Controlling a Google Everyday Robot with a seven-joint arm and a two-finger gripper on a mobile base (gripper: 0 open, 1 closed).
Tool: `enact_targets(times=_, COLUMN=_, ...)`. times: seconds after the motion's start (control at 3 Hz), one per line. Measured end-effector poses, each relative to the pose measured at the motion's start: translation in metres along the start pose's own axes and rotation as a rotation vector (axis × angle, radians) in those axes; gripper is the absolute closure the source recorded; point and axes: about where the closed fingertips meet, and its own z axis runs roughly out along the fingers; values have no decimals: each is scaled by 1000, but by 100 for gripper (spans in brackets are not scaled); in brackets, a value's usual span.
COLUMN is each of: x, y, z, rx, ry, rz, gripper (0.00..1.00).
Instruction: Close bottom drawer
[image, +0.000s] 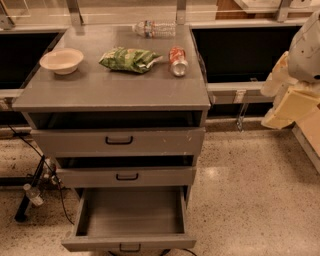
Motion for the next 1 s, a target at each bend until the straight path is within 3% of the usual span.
enact_targets(times=0.67, x=0, y=0, z=1, rx=4, ry=-4, rz=3, gripper=99)
enact_targets(times=1.0, x=3, y=2, z=6, rx=30, ry=-38, rz=24, gripper=100)
